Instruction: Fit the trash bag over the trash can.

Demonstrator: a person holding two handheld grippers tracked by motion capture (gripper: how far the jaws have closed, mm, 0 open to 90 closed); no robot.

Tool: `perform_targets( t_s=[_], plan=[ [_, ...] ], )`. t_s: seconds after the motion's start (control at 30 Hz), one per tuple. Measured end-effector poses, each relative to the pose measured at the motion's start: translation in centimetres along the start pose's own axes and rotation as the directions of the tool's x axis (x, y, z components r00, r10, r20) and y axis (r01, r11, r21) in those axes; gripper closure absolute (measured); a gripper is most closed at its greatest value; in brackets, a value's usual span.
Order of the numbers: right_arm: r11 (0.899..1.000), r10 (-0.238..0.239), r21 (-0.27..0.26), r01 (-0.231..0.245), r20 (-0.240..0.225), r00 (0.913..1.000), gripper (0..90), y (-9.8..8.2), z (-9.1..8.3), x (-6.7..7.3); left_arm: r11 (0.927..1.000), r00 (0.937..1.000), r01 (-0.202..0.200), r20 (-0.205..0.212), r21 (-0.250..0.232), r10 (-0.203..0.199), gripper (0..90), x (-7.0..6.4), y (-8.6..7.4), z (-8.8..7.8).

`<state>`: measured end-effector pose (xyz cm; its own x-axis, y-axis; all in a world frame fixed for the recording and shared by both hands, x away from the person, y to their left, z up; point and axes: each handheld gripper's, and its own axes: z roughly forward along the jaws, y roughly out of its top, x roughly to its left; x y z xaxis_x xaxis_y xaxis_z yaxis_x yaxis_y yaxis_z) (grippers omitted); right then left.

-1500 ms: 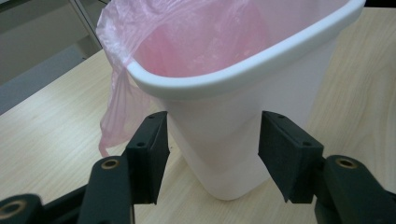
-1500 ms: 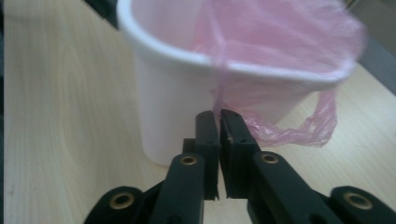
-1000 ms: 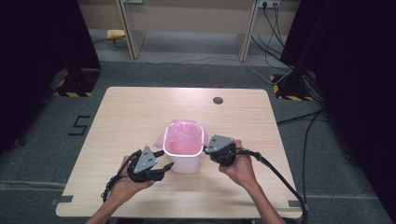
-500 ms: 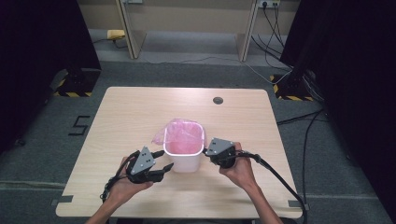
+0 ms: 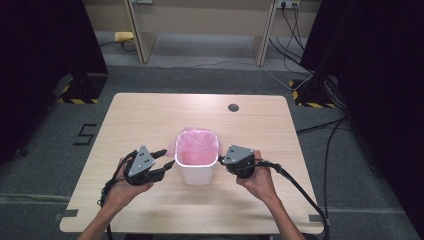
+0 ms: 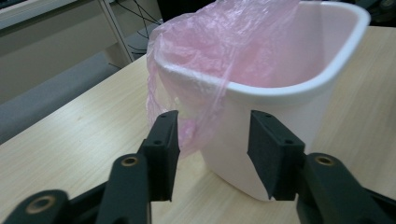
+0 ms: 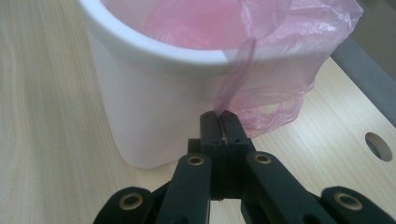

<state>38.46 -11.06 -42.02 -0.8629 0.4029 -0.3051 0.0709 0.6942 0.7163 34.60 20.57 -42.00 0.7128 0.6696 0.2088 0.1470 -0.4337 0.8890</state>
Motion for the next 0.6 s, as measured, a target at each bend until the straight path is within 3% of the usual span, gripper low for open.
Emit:
perform_targets(
  t_s=[0.03,0.13,0.2,0.33,0.43,0.5,0.6],
  plan=[
    [1.000,0.000,0.000,0.000,0.000,1.0000,90.0,0.0,0.0,0.0,0.9998,0.9999,-0.017,-0.001,0.009,0.017,59.5,0.1,0.0,0.3],
    [1.000,0.006,-0.001,-0.006,0.000,1.0000,90.0,0.0,0.1,0.1,0.9992,0.9992,-0.039,0.004,0.008,0.039,81.5,0.0,0.1,0.6],
    [1.000,0.002,-0.011,-0.002,-0.004,1.0000,90.0,0.0,0.0,0.3,0.9986,0.9982,-0.053,0.027,0.006,0.053,88.8,-0.3,0.2,0.4],
    [1.000,-0.006,-0.007,0.006,-0.024,0.9997,90.0,-0.4,-0.1,0.8,0.9898,0.9884,-0.142,0.052,-0.007,0.143,89.7,-1.4,-0.5,-0.2],
    [1.000,0.001,-0.012,-0.002,-0.051,0.9987,90.0,-0.8,0.0,1.3,0.9872,0.9856,-0.159,0.057,-0.011,0.159,89.8,-1.8,-0.9,0.0],
    [1.000,-0.006,-0.006,0.005,-0.056,0.9984,90.0,-0.9,0.0,1.4,0.9810,0.9796,-0.193,0.053,-0.014,0.194,89.9,-2.0,-0.9,0.1],
    [1.000,-0.009,0.000,0.009,-0.060,0.9982,90.0,-1.0,0.0,1.5,0.9767,0.9757,-0.215,0.044,-0.005,0.215,89.9,-2.0,-1.0,0.4]
  ],
)
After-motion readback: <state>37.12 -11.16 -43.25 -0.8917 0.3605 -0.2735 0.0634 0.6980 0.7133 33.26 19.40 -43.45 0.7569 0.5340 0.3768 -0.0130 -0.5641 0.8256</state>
